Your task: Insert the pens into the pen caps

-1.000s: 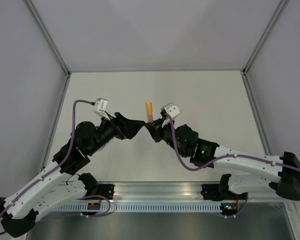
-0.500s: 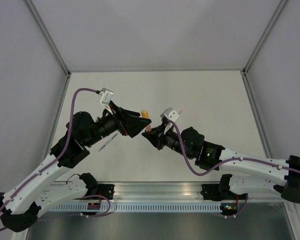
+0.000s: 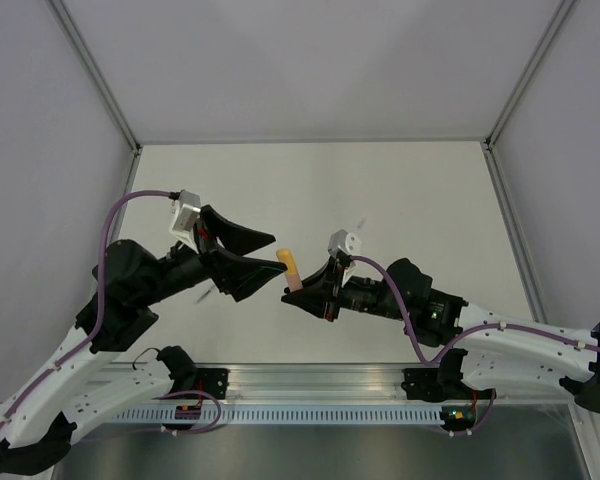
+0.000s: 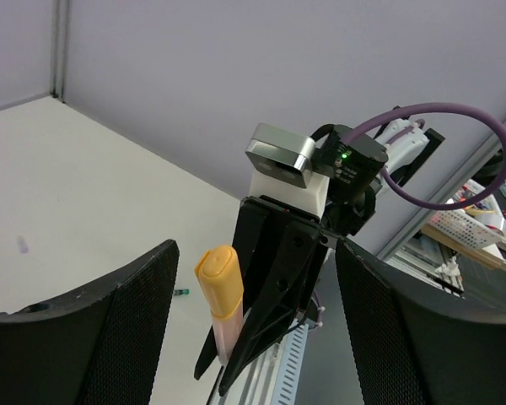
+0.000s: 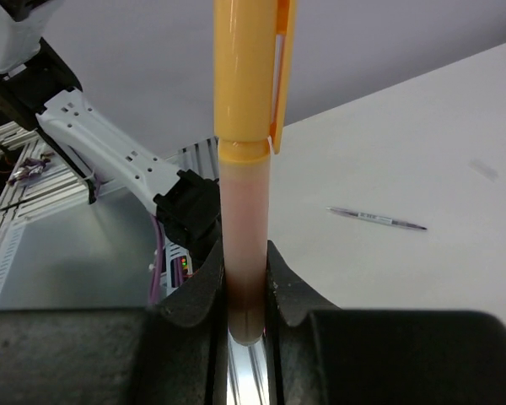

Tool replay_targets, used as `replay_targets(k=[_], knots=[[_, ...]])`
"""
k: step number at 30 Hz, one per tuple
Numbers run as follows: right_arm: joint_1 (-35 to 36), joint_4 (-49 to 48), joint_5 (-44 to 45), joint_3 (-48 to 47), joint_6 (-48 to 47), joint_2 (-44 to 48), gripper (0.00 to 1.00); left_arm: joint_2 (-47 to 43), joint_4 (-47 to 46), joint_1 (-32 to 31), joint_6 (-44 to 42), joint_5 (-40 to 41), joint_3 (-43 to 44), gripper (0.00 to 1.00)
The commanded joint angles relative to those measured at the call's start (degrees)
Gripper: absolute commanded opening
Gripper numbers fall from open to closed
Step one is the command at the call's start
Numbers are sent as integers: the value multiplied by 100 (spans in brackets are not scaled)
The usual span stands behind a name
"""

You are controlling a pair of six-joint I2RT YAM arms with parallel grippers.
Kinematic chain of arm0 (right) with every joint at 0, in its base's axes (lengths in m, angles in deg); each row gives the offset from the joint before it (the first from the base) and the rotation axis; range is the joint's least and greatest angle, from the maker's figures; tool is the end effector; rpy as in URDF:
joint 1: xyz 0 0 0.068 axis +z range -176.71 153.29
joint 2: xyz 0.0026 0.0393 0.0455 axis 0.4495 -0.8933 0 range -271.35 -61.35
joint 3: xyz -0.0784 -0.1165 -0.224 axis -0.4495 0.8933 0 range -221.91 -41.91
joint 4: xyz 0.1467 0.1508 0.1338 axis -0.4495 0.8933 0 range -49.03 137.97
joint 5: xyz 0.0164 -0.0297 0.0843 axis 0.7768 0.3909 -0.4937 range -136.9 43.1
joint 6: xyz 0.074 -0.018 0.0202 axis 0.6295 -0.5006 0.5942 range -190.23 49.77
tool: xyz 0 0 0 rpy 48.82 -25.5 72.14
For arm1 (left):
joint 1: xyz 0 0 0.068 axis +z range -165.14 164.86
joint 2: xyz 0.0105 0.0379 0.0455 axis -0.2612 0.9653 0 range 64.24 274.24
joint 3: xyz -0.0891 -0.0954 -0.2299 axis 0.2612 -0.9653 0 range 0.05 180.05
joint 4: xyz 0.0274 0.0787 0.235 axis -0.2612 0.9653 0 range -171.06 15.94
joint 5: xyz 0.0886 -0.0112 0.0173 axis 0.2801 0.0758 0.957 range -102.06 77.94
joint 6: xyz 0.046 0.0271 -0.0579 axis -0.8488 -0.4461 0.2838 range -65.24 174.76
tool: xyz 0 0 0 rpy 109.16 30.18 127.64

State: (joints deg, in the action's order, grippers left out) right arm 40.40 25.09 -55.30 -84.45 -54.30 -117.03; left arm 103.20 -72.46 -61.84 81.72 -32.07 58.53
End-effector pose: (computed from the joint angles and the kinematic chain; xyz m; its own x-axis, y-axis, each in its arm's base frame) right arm 0.0906 0.2400 0.3368 -0.2477 0.1112 -0.9624 -0.9361 0.2285 0.2674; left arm 0.0895 -0.1289 0.4342 -0.2988 -0.3042 -0.9046 0.8737 0.2940 -0.3875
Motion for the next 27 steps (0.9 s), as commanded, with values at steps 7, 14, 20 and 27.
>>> replay_targets(k=[7,14,20,27], knots=[[-5,-398,-733,-8,394,110,0,68,-1141,-6,90,-1285,-354,71],[-5,-521,-882,1,552,101,0,147,-1168,-6,99,-1418,-486,53],[-5,-609,-882,-61,614,84,0,296,-1142,-15,99,-1822,-618,22],[-5,-504,-689,-245,579,84,0,244,-1115,-6,107,-1892,-759,2]])
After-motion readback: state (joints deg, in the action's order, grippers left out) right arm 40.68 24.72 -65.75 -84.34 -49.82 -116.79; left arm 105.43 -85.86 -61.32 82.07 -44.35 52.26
